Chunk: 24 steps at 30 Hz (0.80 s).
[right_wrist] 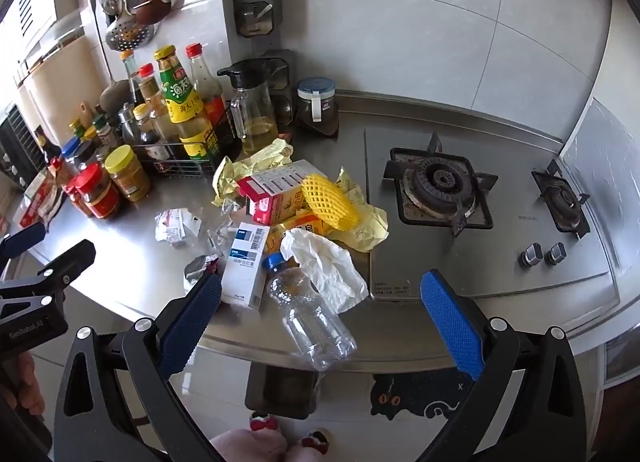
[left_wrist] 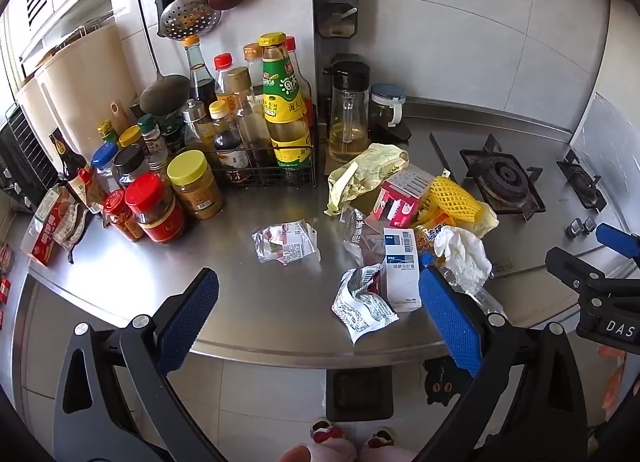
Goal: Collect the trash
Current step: 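Reach the left tool to the crumpled white wrapper while the right tool reaches the plastic bottle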
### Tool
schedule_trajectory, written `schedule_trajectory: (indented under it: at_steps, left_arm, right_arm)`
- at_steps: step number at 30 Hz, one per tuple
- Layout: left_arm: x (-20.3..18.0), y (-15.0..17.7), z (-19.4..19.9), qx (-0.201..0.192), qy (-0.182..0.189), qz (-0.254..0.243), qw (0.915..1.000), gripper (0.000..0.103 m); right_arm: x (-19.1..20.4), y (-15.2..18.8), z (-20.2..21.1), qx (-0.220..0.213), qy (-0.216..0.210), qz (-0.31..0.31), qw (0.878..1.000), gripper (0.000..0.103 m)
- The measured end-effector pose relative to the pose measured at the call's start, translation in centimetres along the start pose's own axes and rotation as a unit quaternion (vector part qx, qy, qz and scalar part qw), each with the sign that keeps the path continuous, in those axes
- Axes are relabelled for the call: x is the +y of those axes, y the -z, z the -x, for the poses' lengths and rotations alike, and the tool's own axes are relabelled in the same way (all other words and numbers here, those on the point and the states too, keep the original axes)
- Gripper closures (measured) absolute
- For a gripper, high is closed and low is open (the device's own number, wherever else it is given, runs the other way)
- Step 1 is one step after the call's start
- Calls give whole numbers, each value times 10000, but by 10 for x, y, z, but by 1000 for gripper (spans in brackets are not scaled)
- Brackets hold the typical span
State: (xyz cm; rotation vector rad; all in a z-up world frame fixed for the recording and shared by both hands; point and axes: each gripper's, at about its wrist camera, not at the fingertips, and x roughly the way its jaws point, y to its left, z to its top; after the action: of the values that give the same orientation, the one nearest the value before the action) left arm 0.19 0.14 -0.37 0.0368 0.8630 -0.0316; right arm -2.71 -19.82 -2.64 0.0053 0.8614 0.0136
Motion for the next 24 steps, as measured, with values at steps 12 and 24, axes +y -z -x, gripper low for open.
schedule_trajectory:
  at_steps: [12,24]
  left_arm:
    - [-4,33,-59,300,416,-220,9984,8]
    - [-21,82,-113,991,921,-763,9879,19]
  right_arm:
    - [-18,42,-60,603,-227,119,9978,3]
    - [-9,68,-106,1038,-470,507,9922,13]
